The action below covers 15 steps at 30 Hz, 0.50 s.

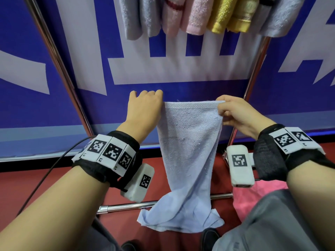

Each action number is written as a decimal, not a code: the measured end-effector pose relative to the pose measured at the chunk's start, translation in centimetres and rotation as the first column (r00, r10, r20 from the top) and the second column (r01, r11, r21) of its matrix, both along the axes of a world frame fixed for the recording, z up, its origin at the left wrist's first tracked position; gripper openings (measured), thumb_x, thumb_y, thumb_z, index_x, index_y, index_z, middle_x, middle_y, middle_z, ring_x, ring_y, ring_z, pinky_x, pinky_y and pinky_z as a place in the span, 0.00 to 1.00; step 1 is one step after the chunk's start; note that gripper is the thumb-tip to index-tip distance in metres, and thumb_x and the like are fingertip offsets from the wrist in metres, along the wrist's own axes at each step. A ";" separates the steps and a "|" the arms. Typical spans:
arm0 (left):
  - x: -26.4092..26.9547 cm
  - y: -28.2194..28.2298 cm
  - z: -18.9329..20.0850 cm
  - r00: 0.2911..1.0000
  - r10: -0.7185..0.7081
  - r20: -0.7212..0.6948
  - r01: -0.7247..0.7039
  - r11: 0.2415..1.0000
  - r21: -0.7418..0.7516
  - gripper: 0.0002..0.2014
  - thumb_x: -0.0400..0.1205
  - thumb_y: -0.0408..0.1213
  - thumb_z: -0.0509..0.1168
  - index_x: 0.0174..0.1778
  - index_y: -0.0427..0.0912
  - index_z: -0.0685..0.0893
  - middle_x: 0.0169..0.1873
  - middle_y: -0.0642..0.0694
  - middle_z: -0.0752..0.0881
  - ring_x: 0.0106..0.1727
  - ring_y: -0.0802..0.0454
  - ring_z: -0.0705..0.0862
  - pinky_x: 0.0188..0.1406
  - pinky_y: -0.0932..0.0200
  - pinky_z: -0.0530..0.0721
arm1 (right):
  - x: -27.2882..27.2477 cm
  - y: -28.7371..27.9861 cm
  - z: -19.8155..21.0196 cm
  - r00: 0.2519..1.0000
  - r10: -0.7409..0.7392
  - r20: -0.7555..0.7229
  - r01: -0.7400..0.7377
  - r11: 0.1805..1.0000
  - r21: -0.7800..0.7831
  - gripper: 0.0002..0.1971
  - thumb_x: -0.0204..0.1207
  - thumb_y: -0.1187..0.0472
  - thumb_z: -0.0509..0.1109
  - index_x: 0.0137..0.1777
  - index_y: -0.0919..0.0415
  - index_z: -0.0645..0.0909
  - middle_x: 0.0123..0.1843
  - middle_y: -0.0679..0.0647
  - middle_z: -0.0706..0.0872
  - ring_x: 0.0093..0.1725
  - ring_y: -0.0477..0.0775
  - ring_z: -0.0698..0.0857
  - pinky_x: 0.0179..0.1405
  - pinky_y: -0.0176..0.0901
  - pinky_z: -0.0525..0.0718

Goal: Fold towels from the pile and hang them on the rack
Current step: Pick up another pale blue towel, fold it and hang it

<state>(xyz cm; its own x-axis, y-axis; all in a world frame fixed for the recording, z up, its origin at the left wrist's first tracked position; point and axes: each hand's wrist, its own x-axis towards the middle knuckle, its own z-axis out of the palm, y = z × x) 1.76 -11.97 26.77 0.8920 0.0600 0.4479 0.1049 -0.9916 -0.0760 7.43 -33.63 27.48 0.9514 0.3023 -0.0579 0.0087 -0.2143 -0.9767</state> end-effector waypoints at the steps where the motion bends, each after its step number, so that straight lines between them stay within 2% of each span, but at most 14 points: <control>1: 0.0 -0.1 0.0 1.000 -0.005 -0.001 0.005 1.000 0.029 0.08 0.81 0.27 0.58 0.53 0.40 0.75 0.43 0.43 0.83 0.46 0.40 0.78 0.58 0.47 0.69 | 0.1 -0.1 0.0 1.000 0.000 0.006 0.000 1.000 -0.010 0.16 0.66 0.78 0.56 0.30 0.56 0.72 0.18 0.43 0.71 0.23 0.42 0.72 0.31 0.38 0.73; 5: 0.0 -0.5 0.2 1.000 -0.015 0.004 0.014 0.994 0.110 0.15 0.81 0.29 0.60 0.64 0.42 0.75 0.48 0.43 0.82 0.55 0.40 0.76 0.64 0.44 0.67 | 0.4 -0.5 0.2 0.999 -0.030 0.016 0.030 1.000 0.004 0.15 0.65 0.78 0.57 0.30 0.55 0.74 0.21 0.45 0.73 0.23 0.41 0.72 0.31 0.38 0.73; 9: -0.3 -0.8 0.7 0.999 -0.003 -0.048 0.011 0.985 0.172 0.11 0.80 0.26 0.59 0.57 0.39 0.77 0.51 0.42 0.78 0.57 0.40 0.74 0.66 0.43 0.66 | 0.3 -1.1 0.5 0.999 -0.003 0.044 -0.001 0.996 0.091 0.17 0.67 0.79 0.58 0.31 0.56 0.77 0.29 0.48 0.77 0.33 0.45 0.74 0.33 0.38 0.66; 11: -0.7 -0.6 1.0 1.000 -0.017 -0.014 0.019 0.987 0.160 0.11 0.79 0.25 0.60 0.56 0.37 0.78 0.52 0.40 0.79 0.57 0.39 0.76 0.66 0.42 0.67 | -0.1 -1.4 0.9 0.998 0.010 0.059 -0.017 0.993 0.121 0.18 0.68 0.79 0.58 0.32 0.56 0.78 0.30 0.48 0.79 0.36 0.46 0.75 0.34 0.38 0.65; 12: -0.9 -0.5 1.2 0.999 -0.036 0.031 0.030 0.986 0.166 0.11 0.77 0.23 0.62 0.54 0.37 0.79 0.50 0.40 0.81 0.54 0.38 0.77 0.63 0.42 0.70 | -0.3 -1.4 1.1 0.998 0.017 0.063 -0.025 0.991 0.134 0.18 0.69 0.79 0.58 0.32 0.56 0.78 0.30 0.48 0.78 0.35 0.45 0.74 0.33 0.38 0.64; 15: -1.7 -0.6 3.0 0.987 -0.052 0.155 0.020 0.980 0.199 0.09 0.66 0.21 0.71 0.38 0.36 0.82 0.34 0.39 0.82 0.36 0.39 0.81 0.43 0.45 0.80 | -1.2 -1.2 2.5 0.997 0.040 0.059 -0.051 0.978 0.201 0.16 0.71 0.78 0.57 0.34 0.57 0.76 0.26 0.46 0.76 0.27 0.41 0.70 0.28 0.35 0.62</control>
<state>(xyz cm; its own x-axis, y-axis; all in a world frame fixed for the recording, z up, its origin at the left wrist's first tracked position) 0.06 -12.55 29.75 0.8086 -0.0738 0.5838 0.0961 -0.9622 -0.2547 6.20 -34.82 29.93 0.9365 0.3454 0.0601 0.0678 -0.0103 -0.9976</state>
